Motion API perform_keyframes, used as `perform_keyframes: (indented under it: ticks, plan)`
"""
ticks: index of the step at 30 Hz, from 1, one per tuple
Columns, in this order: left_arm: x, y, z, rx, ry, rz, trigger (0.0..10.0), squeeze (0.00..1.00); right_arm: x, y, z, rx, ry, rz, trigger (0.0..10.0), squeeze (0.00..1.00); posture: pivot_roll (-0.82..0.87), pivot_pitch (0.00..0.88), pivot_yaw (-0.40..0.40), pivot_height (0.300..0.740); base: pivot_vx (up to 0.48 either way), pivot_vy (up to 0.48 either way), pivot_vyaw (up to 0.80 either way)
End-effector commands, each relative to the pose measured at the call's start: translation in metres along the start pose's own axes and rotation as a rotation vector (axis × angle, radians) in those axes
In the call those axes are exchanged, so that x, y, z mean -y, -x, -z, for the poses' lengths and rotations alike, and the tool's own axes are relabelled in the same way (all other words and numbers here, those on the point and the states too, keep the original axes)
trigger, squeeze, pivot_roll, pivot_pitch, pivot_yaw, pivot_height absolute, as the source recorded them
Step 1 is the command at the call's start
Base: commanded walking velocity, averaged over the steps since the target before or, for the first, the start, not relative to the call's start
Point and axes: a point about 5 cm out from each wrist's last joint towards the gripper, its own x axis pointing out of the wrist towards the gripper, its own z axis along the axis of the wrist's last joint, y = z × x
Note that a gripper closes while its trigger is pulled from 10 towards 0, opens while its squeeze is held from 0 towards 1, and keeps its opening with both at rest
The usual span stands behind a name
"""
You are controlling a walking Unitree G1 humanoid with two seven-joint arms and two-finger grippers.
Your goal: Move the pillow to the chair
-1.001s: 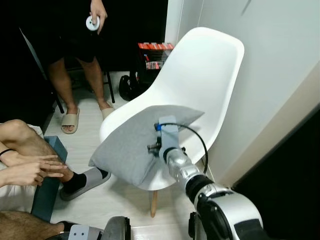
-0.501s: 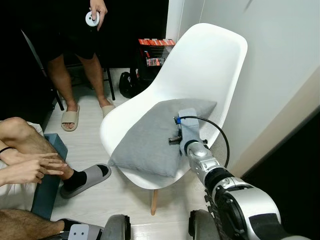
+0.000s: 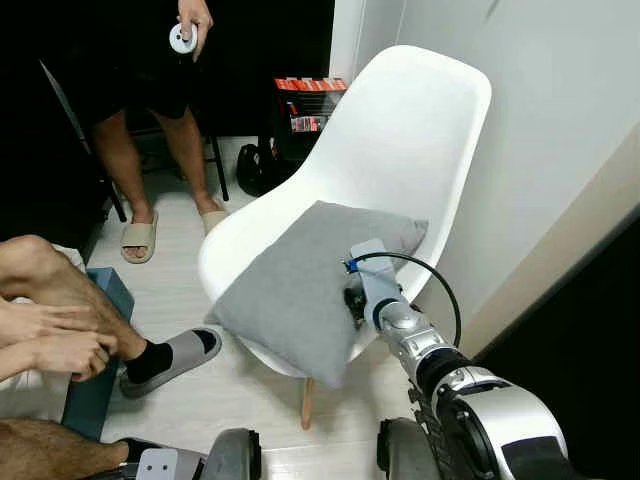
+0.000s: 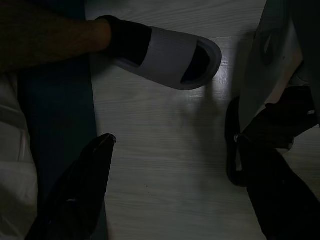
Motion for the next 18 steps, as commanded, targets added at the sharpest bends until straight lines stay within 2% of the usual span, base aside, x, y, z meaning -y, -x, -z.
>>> perform_keyframes:
  ticks: [1, 4, 5, 6, 7, 9, 10, 12, 13, 18]
  plan:
    - [0.03, 0.01, 0.028, -0.111, -0.062, 0.127, 10.0, 0.0, -0.01, 0.0, 0.003, 0.009, -0.031, -0.081, 10.0, 1.0, 0.08, 0.184, -0.096, 0.579, 0.0, 0.0, 0.0]
    - [0.031, 0.011, 0.029, -0.112, -0.061, 0.129, 10.0, 0.0, -0.025, 0.0, -0.011, 0.096, -0.179, -0.264, 10.0, 0.95, 0.07, 0.181, -0.096, 0.579, 0.0, 0.0, 0.0]
    - [0.031, 0.011, 0.028, -0.112, -0.061, 0.129, 10.0, 0.0, -0.026, 0.0, -0.017, 0.126, -0.236, -0.3, 10.0, 0.0, 0.07, 0.177, -0.095, 0.579, 0.0, 0.0, 0.0]
    - [0.032, 0.011, 0.028, -0.112, -0.061, 0.13, 10.0, 0.0, -0.025, 0.001, -0.022, 0.158, -0.297, -0.325, 10.0, 0.0, 0.07, 0.176, -0.094, 0.579, 0.0, 0.0, 0.0]
    - [0.032, 0.011, 0.028, -0.112, -0.061, 0.13, 10.0, 0.0, -0.025, 0.001, -0.022, 0.158, -0.297, -0.325, 10.0, 0.0, 0.07, 0.176, -0.094, 0.579, 0.0, 0.0, 0.0]
    - [0.032, 0.01, 0.027, -0.11, -0.062, 0.132, 10.0, 0.0, -0.023, 0.001, -0.032, 0.211, -0.382, -0.355, 10.0, 0.0, 0.07, 0.173, -0.094, 0.579, 0.0, 0.0, 0.0]
    - [0.032, 0.01, 0.027, -0.11, -0.062, 0.132, 10.0, 0.0, -0.023, 0.001, -0.032, 0.211, -0.382, -0.355, 10.0, 0.0, 0.07, 0.173, -0.094, 0.579, 0.0, 0.0, 0.0]
    - [0.033, 0.01, 0.026, -0.106, -0.064, 0.133, 10.0, 0.0, -0.02, 0.002, -0.036, 0.245, -0.452, -0.394, 10.0, 0.0, 0.07, 0.17, -0.092, 0.579, 0.0, 0.0, 0.0]
    - [0.033, 0.01, 0.026, -0.106, -0.064, 0.133, 10.0, 0.0, -0.02, 0.002, -0.036, 0.245, -0.452, -0.394, 10.0, 0.0, 0.07, 0.17, -0.092, 0.579, 0.0, 0.0, 0.0]
    - [0.031, 0.008, 0.022, -0.097, -0.067, 0.13, 10.0, 0.0, -0.02, 0.005, -0.035, 0.276, -0.568, -0.481, 10.0, 0.0, 0.07, 0.156, -0.094, 0.584, 0.0, 0.0, 0.0]
